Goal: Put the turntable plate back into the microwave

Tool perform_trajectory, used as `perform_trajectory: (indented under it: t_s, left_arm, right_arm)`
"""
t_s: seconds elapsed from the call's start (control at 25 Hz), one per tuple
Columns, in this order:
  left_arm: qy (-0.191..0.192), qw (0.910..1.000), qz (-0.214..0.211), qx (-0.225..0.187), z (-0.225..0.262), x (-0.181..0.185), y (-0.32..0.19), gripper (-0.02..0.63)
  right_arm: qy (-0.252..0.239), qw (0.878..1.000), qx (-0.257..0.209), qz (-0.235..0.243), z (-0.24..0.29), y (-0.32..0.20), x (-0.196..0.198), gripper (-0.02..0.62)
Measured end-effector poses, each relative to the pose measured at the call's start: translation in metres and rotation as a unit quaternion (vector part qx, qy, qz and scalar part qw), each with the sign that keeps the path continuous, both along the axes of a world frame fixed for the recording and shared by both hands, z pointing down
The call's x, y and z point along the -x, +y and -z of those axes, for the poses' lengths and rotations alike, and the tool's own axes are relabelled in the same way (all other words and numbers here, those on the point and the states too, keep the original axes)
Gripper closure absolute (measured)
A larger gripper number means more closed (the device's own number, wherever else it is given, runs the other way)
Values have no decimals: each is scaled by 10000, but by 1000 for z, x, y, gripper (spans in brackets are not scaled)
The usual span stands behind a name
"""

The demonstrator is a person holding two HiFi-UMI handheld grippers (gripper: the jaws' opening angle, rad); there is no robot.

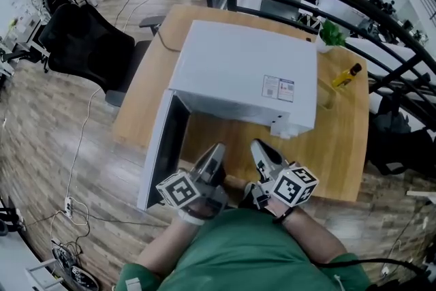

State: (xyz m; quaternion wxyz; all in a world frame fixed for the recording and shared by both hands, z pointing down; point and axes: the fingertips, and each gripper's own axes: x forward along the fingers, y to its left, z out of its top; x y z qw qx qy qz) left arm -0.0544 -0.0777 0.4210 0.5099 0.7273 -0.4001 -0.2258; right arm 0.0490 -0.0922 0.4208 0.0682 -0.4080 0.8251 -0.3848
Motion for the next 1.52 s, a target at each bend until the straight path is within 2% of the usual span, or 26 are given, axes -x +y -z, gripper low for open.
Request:
perform_trajectory:
  t_s: [0.16,0.28,0.48,0.64,0.88,1.08,1.24,1.52]
  left_arm:
    - [-275,9987,-60,-427,26,0,-3,595]
    - [-811,9933,-57,-823,43,-2,-3,595]
    - [-2087,9688,-223,-1316,53,-11,-1,595]
    - [-2667,9503,-274,-1585,63,-12,-1,595]
    - [-3023,9370,-200,-1737,65,-10,-3,595]
    - [-3247,9256,-176,-1938,74,-13,-4,595]
    - [-3299,9220,-162,-2020,78,-16,-4,595]
    - [-3368,9182,-201,-2076,81,-19,-2,595]
  right_arm:
    - [30,9994,-338,-15,25,2,0,588]
    - [163,9978,-646,7,44,2,1,588]
    - [491,9928,-1092,-56,63,3,-6,589]
    - [688,9880,-1380,-102,76,2,-5,588]
    - [965,9803,-1720,-91,84,-1,-6,589]
    - [1285,9688,-2112,-201,100,0,-9,589]
    - [1366,9638,-2280,-207,106,2,-8,589]
    - [1397,9638,-2265,-175,106,3,-7,591]
